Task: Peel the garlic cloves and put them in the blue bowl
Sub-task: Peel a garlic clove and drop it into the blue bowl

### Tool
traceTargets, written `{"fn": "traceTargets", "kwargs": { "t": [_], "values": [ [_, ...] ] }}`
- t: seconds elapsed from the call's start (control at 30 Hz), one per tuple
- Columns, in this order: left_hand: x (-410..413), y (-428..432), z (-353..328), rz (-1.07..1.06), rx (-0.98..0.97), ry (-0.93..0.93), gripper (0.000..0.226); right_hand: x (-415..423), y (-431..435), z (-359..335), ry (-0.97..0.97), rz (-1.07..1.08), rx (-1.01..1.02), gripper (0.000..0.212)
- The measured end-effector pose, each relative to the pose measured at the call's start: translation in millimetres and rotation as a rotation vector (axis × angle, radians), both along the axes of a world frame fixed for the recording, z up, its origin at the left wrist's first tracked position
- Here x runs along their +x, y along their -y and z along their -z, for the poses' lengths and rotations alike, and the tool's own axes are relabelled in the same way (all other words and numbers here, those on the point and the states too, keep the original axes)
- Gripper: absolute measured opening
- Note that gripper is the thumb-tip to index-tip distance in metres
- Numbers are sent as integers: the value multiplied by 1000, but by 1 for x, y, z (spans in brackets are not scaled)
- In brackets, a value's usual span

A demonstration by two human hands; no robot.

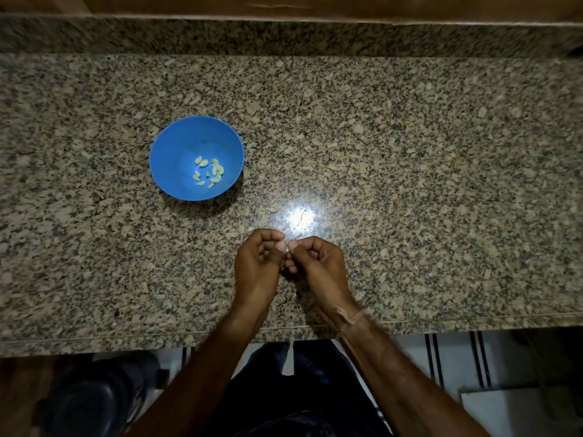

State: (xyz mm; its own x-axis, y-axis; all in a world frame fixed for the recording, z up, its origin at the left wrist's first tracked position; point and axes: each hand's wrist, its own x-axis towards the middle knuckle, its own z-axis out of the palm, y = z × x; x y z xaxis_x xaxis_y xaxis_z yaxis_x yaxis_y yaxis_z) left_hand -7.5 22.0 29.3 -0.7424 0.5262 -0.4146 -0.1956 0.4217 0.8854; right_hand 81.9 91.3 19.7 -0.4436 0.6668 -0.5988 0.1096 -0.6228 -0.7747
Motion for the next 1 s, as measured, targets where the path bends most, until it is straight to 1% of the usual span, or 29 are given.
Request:
{"fn": "traceTargets", "kwargs": {
  "t": [0.07, 0.17, 0.23, 0.3, 0.4, 0.5, 0.57, 0.63, 0.73, 0.83, 0.9, 0.93, 1.0],
  "values": [
    [0, 4, -1, 110, -12, -165, 19, -1, 2, 1, 29, 19, -32, 17],
    [-3, 12, 0, 338, -21, -434, 32, -3, 0, -1, 32, 50, -245, 20],
    [-5, 19, 6, 409, -35, -528, 33, -2, -4, -2, 42, 61, -299, 23],
    [-5, 25, 10, 385, -53, -566, 24, 0, -5, -2, 45, 55, -267, 23],
    [-4, 26, 5, 317, -55, -602, 22, 0, -4, 0, 47, 20, -170, 27],
    [-7, 21, 1, 350, -63, -719, 10, -2, -2, -2, 62, 11, -169, 33],
    [-10, 20, 1, 367, -79, -776, 6, -1, -2, -2, 55, 8, -149, 30],
    [-9, 21, 0, 347, -101, -762, 6, 1, -2, -3, 2, -9, -104, 21],
    [-7, 20, -3, 250, -136, -621, 9, 4, 2, -2, -78, -35, -48, 9],
    [-8, 18, -2, 247, -152, -561, 12, 5, 4, 2, -75, -69, 67, 14],
    [-8, 20, -3, 280, -130, -575, 15, 5, 3, 4, -26, -113, 120, 25],
    [-9, 20, -3, 302, -134, -601, 16, 4, 3, 3, 4, -124, 92, 29],
    [-10, 20, 1, 343, -177, -616, 18, 2, 1, 3, 39, -125, -23, 30]
  ]
}}
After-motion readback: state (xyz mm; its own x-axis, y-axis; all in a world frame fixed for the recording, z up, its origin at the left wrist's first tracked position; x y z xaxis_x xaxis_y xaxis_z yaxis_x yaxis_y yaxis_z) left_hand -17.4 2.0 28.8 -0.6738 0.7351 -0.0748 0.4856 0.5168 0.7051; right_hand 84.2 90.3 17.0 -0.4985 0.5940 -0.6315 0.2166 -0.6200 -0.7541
